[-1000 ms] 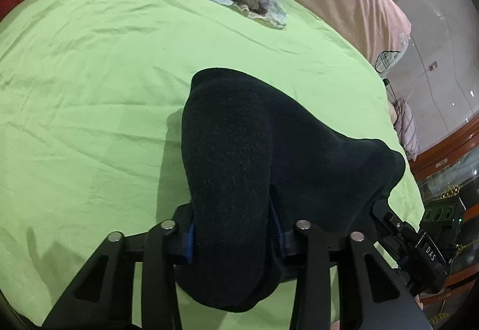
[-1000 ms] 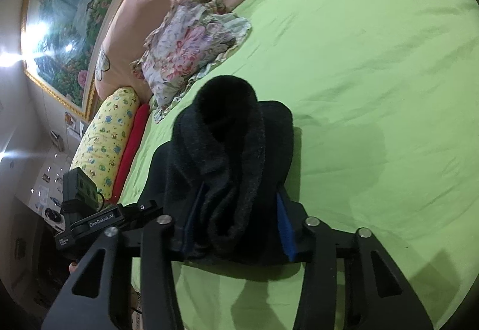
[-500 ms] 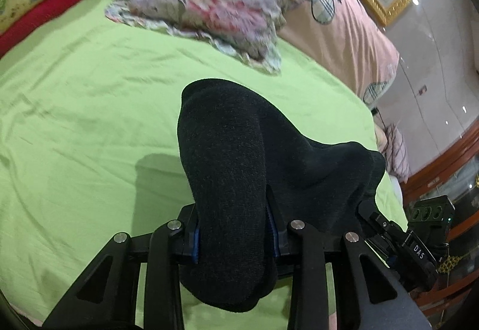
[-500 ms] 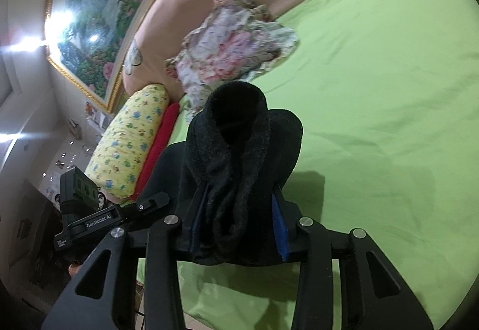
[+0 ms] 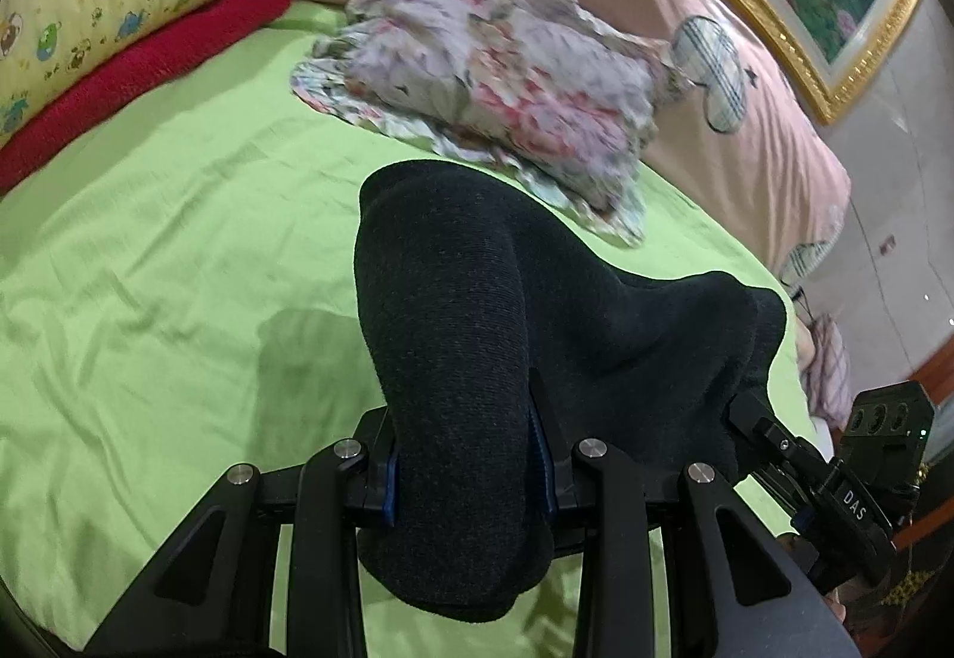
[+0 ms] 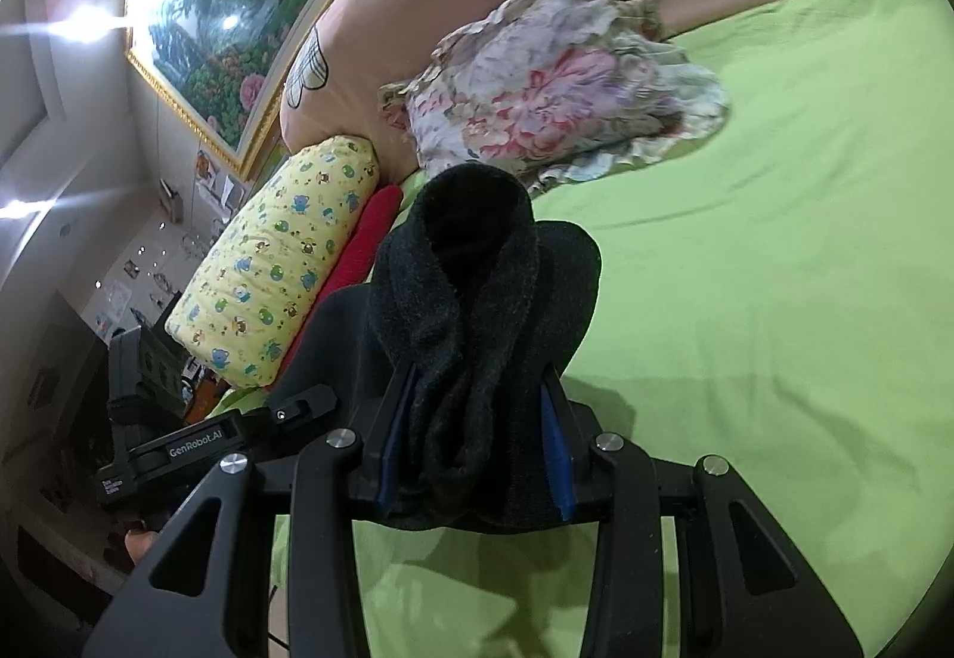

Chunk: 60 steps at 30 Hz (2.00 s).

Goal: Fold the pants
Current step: 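Lift the grasped edge and fold it over the pants with both grippers, then open both grippers and pull them back from the folded pants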

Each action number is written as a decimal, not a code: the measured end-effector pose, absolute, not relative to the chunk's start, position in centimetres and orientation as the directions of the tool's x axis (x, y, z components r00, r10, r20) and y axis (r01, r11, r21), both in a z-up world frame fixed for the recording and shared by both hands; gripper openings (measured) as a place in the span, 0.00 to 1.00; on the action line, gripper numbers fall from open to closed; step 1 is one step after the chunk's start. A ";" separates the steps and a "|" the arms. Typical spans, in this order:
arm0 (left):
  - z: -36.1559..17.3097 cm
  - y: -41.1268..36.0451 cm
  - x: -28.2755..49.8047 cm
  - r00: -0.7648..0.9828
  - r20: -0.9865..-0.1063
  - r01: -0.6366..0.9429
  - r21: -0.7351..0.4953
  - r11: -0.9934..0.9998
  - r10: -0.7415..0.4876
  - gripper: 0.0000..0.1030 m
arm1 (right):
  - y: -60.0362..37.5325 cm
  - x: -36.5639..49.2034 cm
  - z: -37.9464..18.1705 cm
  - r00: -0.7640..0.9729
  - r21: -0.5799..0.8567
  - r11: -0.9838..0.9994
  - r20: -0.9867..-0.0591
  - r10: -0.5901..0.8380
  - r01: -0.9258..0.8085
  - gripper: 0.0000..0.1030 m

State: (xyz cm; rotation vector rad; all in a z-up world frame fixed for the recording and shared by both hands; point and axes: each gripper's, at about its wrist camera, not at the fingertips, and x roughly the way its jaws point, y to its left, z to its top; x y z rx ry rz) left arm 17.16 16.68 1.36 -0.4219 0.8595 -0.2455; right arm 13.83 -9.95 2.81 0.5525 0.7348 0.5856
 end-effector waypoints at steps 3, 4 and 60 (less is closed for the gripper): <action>0.6 17.5 18.8 0.623 -0.692 0.007 -0.462 0.887 -0.365 0.32 | -8.9 15.7 2.6 0.592 0.627 0.715 -0.461 0.661 -0.310 0.39; 0.4 17.8 19.3 0.622 -0.695 -0.001 -0.463 0.887 -0.362 0.32 | -8.7 16.3 2.5 0.588 0.623 0.717 -0.465 0.661 -0.313 0.39; -4.1 18.9 15.8 0.655 -0.747 -0.091 -0.224 0.970 -0.111 0.89 | -9.1 15.2 -0.4 0.626 0.462 0.812 -0.527 0.575 -0.357 0.70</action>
